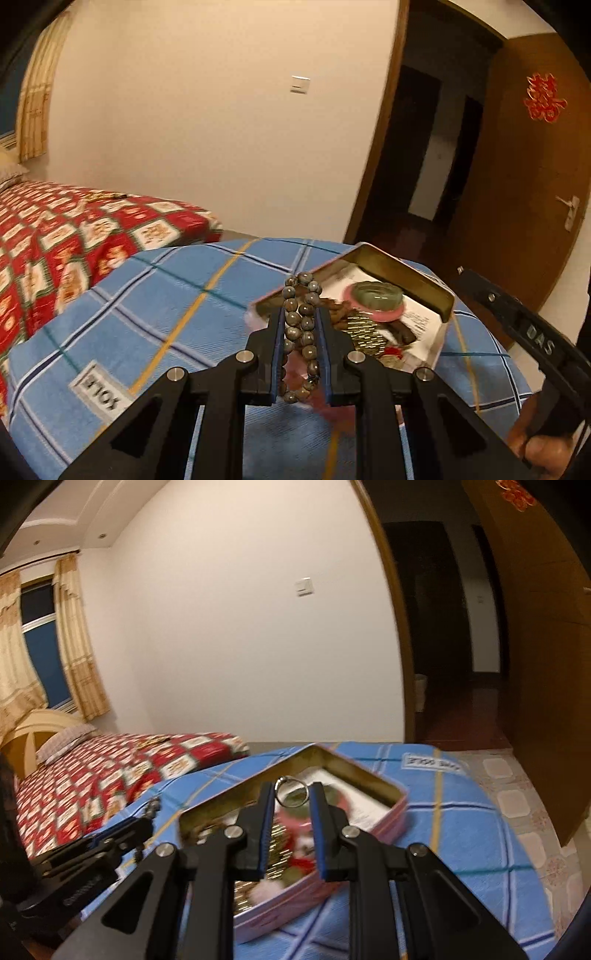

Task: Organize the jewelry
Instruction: 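Carry the bead bracelet over the tin with the left tool while the right carries the ring, then lower and release the bead bracelet and silver ring into the tin with both tools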

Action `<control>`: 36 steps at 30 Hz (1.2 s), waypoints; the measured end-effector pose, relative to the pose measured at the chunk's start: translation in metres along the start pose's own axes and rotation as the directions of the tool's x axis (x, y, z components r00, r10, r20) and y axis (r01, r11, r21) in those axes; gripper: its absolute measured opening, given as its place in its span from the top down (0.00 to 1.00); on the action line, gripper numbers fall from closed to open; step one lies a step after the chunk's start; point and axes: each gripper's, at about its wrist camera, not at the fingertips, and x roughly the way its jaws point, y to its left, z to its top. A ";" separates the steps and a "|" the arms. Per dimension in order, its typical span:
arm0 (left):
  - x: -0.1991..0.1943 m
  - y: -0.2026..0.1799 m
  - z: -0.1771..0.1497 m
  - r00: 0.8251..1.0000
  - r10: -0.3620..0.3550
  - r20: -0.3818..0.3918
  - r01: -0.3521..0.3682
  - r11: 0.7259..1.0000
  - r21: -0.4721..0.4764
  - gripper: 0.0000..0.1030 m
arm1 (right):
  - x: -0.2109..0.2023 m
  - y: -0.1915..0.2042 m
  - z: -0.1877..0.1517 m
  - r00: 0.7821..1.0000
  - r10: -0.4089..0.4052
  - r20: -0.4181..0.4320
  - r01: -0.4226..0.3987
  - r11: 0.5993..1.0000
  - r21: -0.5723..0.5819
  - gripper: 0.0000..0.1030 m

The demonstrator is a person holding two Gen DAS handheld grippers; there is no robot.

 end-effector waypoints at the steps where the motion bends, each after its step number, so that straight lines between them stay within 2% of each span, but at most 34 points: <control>1: 0.005 -0.006 0.000 1.000 -0.004 -0.006 0.004 1.000 0.015 0.84 | 0.002 -0.007 0.002 1.000 -0.015 0.000 0.015 1.000 0.008 0.79; 6: 0.027 -0.028 0.003 0.999 -0.009 -0.031 0.011 0.998 0.063 0.84 | 0.014 -0.032 0.006 0.998 -0.058 -0.023 0.058 0.998 0.028 0.79; 15: 0.057 -0.040 0.004 0.996 -0.033 -0.081 0.037 0.998 0.047 0.84 | 0.039 -0.026 0.003 0.992 -0.085 -0.091 0.079 0.995 -0.069 0.79; 21: 0.065 -0.038 0.002 0.992 -0.049 -0.117 0.053 0.998 0.031 0.84 | 0.048 -0.031 -0.002 0.986 -0.081 -0.147 0.071 0.995 -0.071 0.79; 27: 0.070 -0.036 0.001 0.988 -0.035 -0.149 0.036 0.999 0.007 0.84 | 0.049 -0.034 -0.003 0.984 -0.077 -0.164 0.067 0.996 -0.063 0.78; 36: 0.072 -0.039 0.000 0.988 0.017 -0.153 -0.012 0.999 0.030 0.84 | 0.051 -0.033 -0.003 0.983 -0.067 -0.169 0.057 0.997 -0.061 0.78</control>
